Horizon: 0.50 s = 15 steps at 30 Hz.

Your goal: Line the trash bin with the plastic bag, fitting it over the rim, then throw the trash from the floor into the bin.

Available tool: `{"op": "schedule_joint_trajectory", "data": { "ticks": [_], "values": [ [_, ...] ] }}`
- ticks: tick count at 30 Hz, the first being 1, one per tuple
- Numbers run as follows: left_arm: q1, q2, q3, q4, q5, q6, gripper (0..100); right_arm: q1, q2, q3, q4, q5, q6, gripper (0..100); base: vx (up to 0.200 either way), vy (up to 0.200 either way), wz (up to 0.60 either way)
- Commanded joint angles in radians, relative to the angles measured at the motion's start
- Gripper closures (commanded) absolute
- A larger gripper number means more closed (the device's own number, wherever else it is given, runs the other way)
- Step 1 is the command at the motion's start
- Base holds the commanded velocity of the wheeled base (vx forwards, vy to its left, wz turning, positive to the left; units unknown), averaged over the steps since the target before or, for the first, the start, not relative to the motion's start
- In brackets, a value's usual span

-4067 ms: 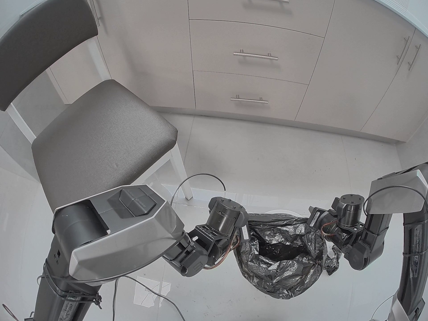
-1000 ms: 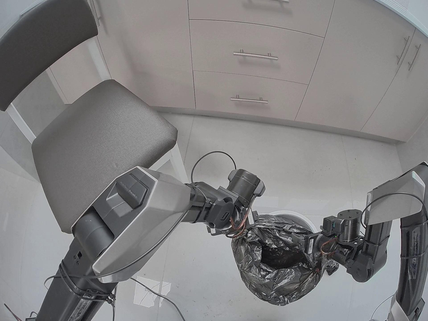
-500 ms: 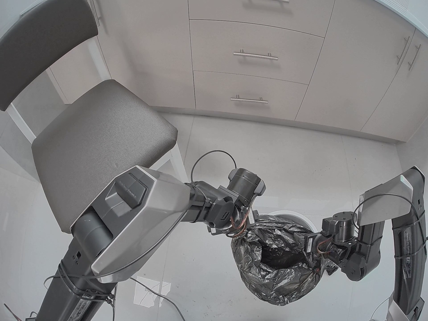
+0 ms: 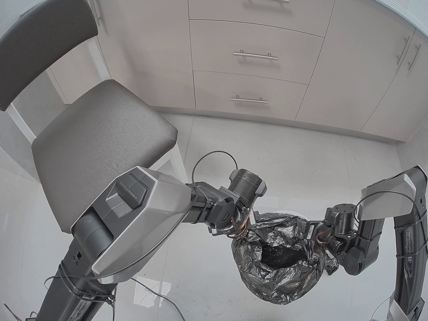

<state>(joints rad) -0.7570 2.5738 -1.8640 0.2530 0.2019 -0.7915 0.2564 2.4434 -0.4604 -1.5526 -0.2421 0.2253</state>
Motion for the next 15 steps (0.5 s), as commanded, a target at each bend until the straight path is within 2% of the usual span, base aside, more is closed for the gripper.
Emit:
{"op": "schedule_joint_trajectory", "data": {
  "ticks": [1,4,8,11,15],
  "values": [
    [-0.001,-0.001,0.000,0.000,0.001,0.000,0,-0.011,-0.007,-0.024,-0.018,-0.003,0.005,0,0.000,0.000,0.00],
    [-0.001,-0.001,0.000,0.000,0.001,0.000,0,-0.011,-0.007,-0.024,-0.018,-0.003,0.005,0,0.000,0.000,0.00],
    [-0.002,0.002,0.002,-0.001,-0.001,0.000,0,-0.023,0.000,-0.076,-0.018,-0.049,0.035,0,0.000,0.000,0.00],
    [-0.004,0.000,0.002,0.000,-0.006,0.000,0,-0.032,0.020,-0.096,-0.018,-0.051,0.075,0,0.000,0.000,0.00],
    [-0.004,0.000,0.003,0.000,-0.006,0.000,0,-0.045,0.043,-0.115,-0.018,-0.045,0.081,0,0.000,0.000,0.00]
  ]
}}
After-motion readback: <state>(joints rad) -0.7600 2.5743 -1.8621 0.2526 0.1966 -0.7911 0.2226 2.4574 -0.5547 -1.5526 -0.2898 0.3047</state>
